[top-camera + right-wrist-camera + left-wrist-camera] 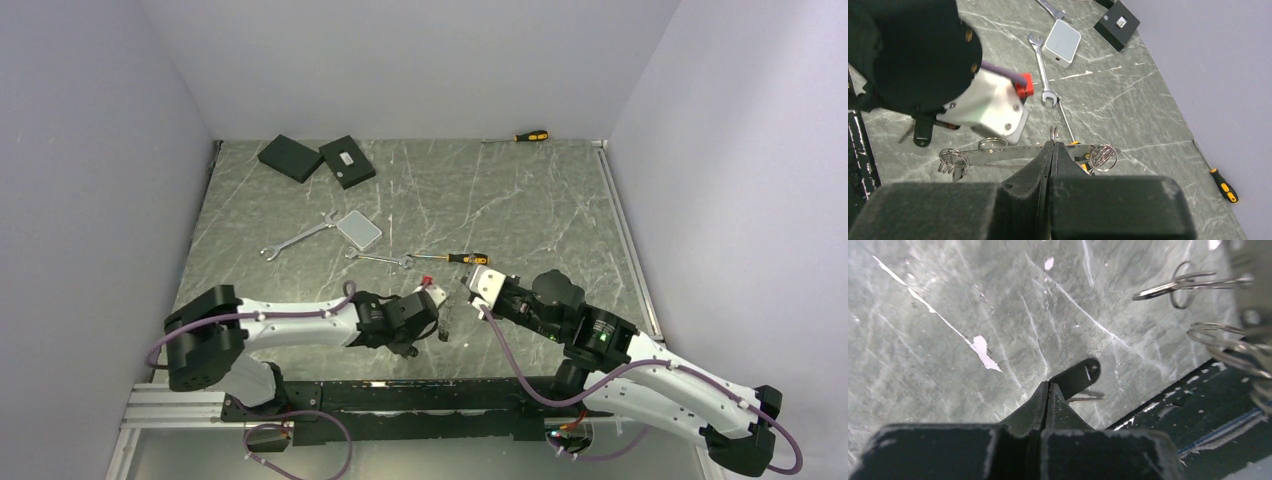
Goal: Put the keys on the keyring
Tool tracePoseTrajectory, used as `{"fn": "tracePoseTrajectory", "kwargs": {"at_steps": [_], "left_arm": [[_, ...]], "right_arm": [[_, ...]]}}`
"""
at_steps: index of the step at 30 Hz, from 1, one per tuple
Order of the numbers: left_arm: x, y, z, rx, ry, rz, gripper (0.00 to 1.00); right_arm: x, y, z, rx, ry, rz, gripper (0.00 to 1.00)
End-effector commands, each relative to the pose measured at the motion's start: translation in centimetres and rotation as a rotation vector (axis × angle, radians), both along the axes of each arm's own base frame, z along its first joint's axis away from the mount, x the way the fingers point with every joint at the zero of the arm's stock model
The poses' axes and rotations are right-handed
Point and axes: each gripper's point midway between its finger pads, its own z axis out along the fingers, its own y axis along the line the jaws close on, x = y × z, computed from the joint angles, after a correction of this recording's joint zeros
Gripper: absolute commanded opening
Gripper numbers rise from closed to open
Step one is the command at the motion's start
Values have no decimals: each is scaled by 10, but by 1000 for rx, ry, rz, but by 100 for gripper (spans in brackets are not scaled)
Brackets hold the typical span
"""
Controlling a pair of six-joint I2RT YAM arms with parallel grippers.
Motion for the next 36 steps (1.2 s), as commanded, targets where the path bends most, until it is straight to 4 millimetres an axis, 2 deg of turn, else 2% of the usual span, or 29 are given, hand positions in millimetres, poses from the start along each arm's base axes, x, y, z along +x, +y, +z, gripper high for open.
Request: {"fn": "tracePoseTrajectory", "kwargs": {"at_steps": [1,5,9,15,19,25,29,33,36], "left_arm": [[14,-10,46,-142,-42,-3,0],[34,0,78,-263,-79,39,0],[45,4,106,-401,-142,25,0],[85,29,144,-500,-294,233,0],[104,27,156,-567,-255,367,0],[114,10,175,-799,-200,544,0],[127,21,181,-825,-176,773,0],[130,19,189,-866,-148,844,0],[128,7,190,-928,-101,828,0]], "right_arm": [[1,4,23,67,-40,6,0],[-2,7,28,80,-41,30,0],[-7,11,29,81,-30,68,0],[-25,27,31,100,3,192,0],[-31,40,24,80,38,261,0],[-35,54,19,81,47,321,0],[-35,58,16,67,42,341,0],[-32,61,15,52,28,344,0],[-29,65,11,37,23,347,0]]}}
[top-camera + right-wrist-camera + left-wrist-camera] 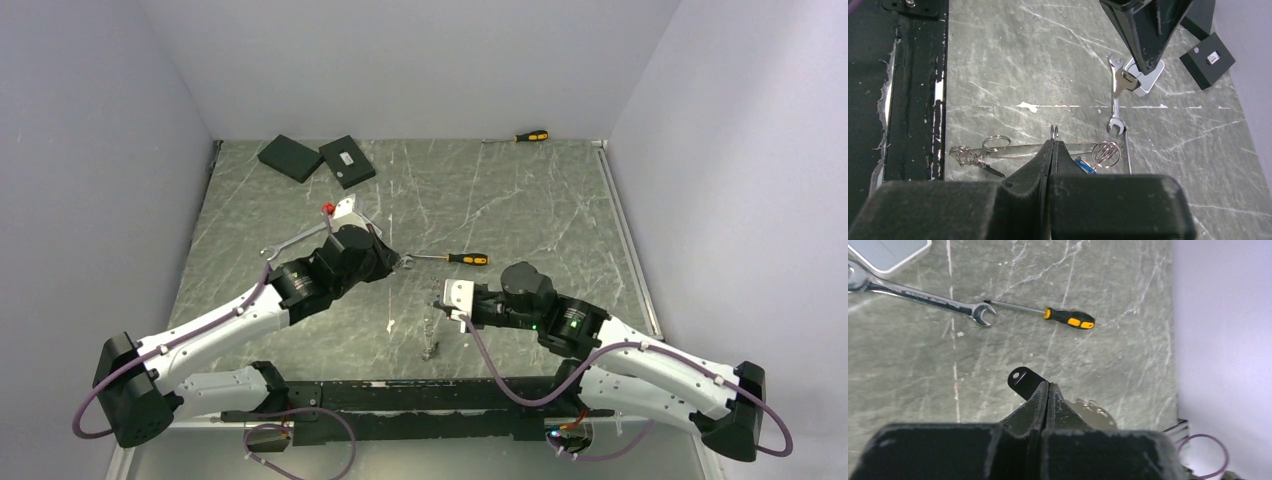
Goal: Put the keys on the keyring
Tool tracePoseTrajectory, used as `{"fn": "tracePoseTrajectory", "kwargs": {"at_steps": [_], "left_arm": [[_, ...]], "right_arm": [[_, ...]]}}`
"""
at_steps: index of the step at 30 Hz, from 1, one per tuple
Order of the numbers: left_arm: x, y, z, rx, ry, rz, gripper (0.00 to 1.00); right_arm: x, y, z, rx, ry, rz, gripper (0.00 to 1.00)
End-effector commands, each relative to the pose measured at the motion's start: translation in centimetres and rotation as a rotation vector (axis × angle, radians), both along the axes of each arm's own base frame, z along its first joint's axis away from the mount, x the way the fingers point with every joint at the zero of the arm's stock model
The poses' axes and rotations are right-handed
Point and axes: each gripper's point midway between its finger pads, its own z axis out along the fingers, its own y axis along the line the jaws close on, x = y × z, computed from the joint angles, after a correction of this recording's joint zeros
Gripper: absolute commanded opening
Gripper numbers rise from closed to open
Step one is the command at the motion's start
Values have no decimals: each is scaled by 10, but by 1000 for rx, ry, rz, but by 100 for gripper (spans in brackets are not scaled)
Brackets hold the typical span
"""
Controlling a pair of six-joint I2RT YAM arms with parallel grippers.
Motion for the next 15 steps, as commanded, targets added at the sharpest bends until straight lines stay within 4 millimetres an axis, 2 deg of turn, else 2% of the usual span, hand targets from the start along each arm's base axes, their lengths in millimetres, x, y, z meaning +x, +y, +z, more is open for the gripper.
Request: {"fn": "tracePoseTrajectory", "kwargs": {"at_steps": [1,5,15], "left_arm": [[6,-16,22,-170,-5,35,0],[-1,-33,23,-259,-47,-63,0],[-13,-50,26,-300,-86,-195,0]], "right_arm": [[6,16,41,101,-94,36,0],[10,21,39,81,-101,40,0],[26,30,30,5,-141,31,0]]}}
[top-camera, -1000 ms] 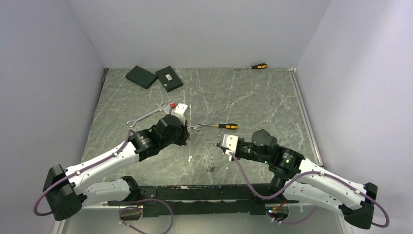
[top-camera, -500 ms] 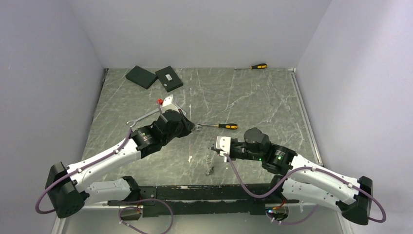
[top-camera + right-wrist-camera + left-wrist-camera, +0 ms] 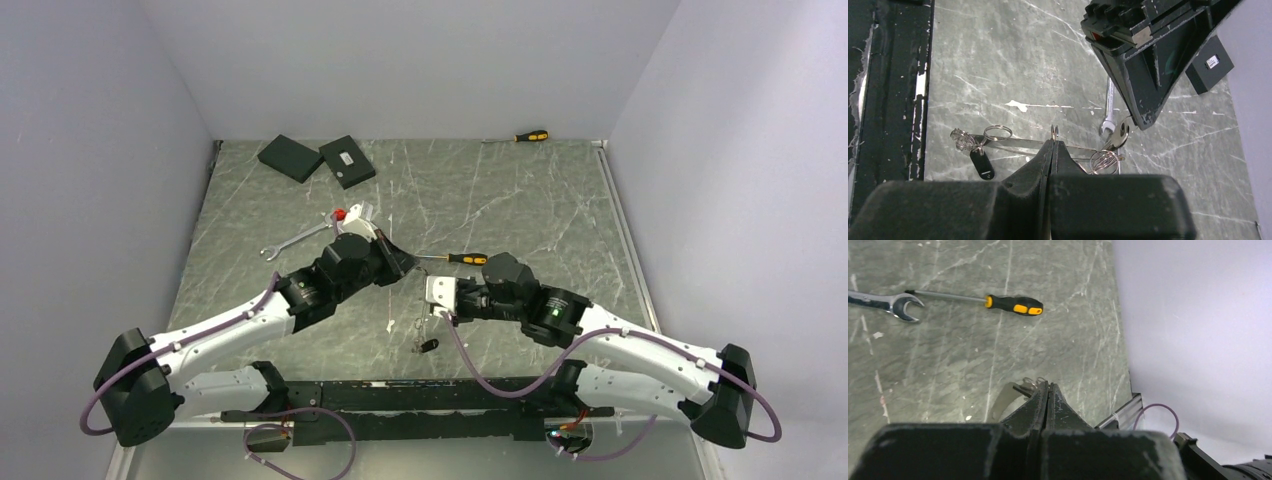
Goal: Put the keys on the keyring
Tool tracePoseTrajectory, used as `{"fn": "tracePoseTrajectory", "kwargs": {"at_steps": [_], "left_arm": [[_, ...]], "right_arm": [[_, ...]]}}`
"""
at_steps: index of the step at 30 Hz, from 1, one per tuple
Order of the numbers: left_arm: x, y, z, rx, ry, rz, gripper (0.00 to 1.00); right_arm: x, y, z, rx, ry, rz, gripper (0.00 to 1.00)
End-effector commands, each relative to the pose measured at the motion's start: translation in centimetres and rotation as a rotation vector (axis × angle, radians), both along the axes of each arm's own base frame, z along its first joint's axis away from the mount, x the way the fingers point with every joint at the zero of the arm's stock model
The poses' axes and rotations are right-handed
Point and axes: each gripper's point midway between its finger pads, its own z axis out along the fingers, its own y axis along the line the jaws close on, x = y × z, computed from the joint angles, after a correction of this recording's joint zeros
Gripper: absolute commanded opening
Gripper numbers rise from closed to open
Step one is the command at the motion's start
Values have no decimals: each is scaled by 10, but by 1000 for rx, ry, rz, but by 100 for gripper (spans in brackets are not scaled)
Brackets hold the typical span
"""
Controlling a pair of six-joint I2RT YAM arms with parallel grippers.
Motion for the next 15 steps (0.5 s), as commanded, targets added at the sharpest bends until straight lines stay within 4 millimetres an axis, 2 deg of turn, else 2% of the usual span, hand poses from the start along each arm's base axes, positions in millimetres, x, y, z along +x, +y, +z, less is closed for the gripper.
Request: {"fn": "tracePoseTrajectory", "kwargs": {"at_steps": [1,15], "left_arm": [[-5,-14,23,-93,-77,-81,0],[-11,-17,12,-87,-50,-115,0]], "right_arm": [[14,15,35,64,-105,11,0],[46,17,28,-2,-169,-99,0]]}}
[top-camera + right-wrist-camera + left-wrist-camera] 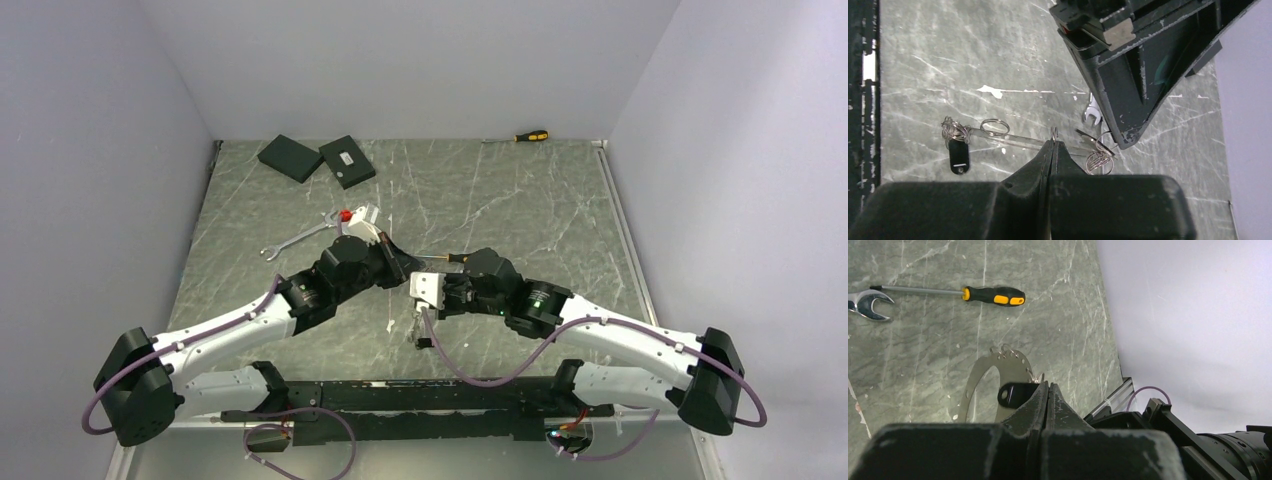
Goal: Put the keys on the keyring
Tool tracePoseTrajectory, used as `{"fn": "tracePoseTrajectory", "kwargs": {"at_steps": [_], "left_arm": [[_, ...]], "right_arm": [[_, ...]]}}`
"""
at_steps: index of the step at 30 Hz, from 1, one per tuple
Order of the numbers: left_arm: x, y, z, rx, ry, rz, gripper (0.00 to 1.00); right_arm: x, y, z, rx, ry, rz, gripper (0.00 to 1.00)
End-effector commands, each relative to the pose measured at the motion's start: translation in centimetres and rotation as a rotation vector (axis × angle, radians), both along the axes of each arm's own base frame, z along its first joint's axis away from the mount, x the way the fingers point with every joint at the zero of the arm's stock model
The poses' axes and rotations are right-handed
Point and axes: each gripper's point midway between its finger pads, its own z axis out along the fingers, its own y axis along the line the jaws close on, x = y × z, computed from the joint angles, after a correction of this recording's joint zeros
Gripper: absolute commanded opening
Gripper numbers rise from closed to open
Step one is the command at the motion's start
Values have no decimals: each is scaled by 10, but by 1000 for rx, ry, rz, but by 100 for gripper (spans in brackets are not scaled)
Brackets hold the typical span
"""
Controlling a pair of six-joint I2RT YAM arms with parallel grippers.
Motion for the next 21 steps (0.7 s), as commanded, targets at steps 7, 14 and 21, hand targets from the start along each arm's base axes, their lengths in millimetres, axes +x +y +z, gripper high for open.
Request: {"fn": "tracePoseTrajectory", "kwargs": {"at_steps": [7,14,21], "left_arm": [[-4,-4,6,-43,-11,-24,0],[-3,-4,1,-38,2,-18,0],[-3,-3,1,-38,0,-18,0]], "right_arm": [[32,8,46,94,-145,-98,0],[38,9,49,104,-153,-133,0],[42,9,49,100,-148,-153,0]]}}
